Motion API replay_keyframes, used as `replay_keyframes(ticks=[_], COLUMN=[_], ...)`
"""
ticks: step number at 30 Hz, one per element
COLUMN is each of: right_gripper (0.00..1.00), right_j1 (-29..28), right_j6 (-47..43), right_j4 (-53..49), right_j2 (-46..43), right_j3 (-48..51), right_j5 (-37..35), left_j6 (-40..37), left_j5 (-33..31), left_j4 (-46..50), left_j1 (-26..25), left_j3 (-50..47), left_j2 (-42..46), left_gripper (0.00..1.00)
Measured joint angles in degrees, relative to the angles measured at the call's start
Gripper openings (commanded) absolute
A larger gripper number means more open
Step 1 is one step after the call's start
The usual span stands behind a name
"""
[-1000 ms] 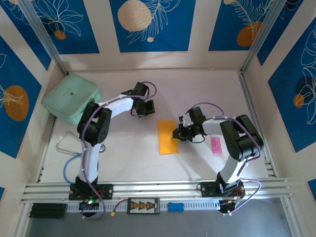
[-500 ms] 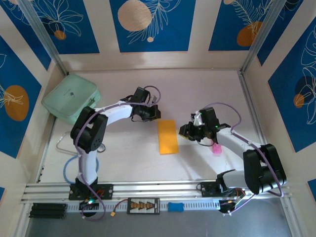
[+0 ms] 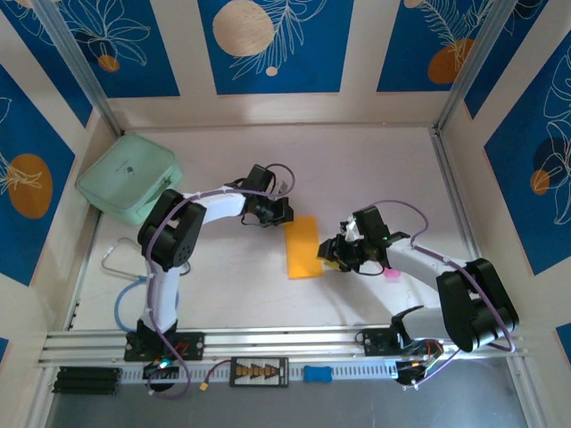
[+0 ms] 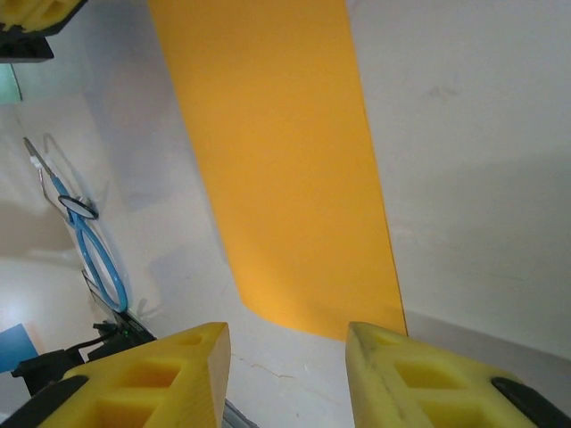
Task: Fold a paper plane with a square sheet of paper (pick it up from the middle)
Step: Fold the triangle a second time at the center of the table.
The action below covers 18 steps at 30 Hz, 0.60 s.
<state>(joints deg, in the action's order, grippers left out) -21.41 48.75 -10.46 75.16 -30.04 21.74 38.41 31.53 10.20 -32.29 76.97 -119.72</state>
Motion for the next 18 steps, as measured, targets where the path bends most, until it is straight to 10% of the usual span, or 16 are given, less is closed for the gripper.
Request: replay_keyframes(ticks=[18], right_gripper=[0.47], right_j1=[0.55], right_j6=[1.97], right_j4=[5.11], right_j2=[4.13], right_j3=[2.69], right_j5=[5.05], left_j6=[-2.99], left_j5=[0.85], left_j4=[-2.12], left_j1=[0.13], left_j3=[-1.7], left_j2=[-1.22], left_gripper=[0.05])
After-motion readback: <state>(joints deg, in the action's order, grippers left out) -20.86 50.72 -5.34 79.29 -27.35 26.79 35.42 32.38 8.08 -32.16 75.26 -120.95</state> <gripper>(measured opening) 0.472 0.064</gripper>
